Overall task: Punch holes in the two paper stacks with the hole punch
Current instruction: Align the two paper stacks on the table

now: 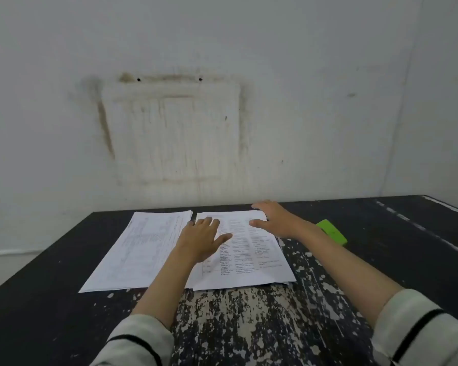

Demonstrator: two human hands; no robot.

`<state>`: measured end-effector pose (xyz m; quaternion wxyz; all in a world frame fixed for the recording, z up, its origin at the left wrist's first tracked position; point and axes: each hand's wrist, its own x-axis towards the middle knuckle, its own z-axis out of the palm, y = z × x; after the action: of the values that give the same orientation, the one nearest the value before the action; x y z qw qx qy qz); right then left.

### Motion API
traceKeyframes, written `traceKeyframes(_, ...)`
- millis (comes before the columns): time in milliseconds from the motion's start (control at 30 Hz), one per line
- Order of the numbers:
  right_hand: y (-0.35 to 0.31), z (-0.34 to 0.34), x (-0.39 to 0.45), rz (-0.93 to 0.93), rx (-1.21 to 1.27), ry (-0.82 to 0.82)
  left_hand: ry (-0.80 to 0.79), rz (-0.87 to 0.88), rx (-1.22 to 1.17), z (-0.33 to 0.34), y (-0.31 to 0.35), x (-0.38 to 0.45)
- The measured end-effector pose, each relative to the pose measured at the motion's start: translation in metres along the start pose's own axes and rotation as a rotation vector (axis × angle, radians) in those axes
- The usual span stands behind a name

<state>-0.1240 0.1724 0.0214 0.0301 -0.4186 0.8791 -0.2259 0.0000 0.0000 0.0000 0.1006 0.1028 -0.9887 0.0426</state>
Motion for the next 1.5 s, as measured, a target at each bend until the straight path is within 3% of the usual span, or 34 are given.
traceKeyframes(233,0.03,0.036,0.024,0.029,0.032,-0.051,-0.044,-0.085,-0.204,0.045,-0.009,0.019)
traceKeyframes(933,0.086,0.064,0.12,0.291,0.188,0.057,-0.034,-0.081,-0.261,0.083,-0.018,0.025)
traceKeyframes(1500,0.085,0.05,0.155,0.222,0.045,-0.098,-0.031,-0.099,-0.241,0.083,-0.016,0.025)
